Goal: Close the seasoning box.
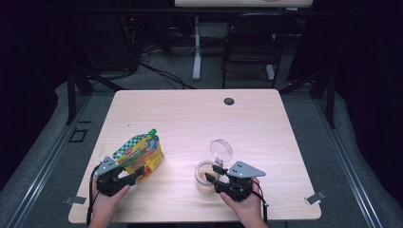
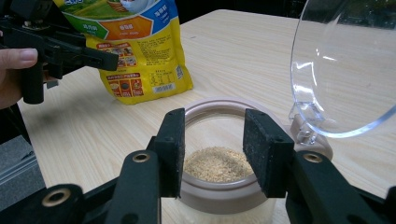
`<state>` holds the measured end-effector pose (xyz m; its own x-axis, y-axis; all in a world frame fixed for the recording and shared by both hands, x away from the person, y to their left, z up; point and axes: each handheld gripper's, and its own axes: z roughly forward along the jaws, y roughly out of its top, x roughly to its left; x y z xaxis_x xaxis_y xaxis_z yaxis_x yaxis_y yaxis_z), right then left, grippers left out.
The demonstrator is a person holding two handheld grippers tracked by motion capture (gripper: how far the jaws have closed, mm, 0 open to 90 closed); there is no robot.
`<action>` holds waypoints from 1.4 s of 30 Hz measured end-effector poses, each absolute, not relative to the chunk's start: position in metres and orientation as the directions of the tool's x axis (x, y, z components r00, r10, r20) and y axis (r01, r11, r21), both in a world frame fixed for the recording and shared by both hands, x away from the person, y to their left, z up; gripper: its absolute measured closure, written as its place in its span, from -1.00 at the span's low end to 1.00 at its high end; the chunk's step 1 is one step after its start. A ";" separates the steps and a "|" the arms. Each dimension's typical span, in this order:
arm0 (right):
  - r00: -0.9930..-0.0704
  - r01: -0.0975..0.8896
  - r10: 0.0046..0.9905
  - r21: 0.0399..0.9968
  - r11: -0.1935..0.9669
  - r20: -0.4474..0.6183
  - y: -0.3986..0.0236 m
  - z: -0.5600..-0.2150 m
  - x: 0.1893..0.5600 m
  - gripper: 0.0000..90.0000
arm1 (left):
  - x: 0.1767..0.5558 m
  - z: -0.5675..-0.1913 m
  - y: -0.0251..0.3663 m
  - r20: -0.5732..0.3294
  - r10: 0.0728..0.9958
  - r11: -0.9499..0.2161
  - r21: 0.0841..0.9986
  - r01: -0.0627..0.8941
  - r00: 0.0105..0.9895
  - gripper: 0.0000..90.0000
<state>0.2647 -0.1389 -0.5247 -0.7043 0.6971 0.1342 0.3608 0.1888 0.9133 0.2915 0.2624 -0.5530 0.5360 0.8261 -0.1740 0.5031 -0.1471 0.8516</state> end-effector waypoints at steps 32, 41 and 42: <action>-0.710 0.358 0.694 0.910 0.211 0.119 -0.160 -0.492 0.261 0.66 | 0.288 -0.550 0.263 -0.184 0.828 -0.125 0.860 0.495 0.529 0.00; -0.703 0.374 0.697 0.906 0.199 0.137 -0.168 -0.485 0.262 0.72 | 0.287 -0.550 0.263 -0.185 0.829 -0.126 0.858 0.498 0.528 0.00; -0.703 0.372 0.699 0.905 0.207 0.129 -0.169 -0.484 0.262 0.73 | 0.288 -0.550 0.263 -0.186 0.829 -0.122 0.861 0.494 0.528 0.00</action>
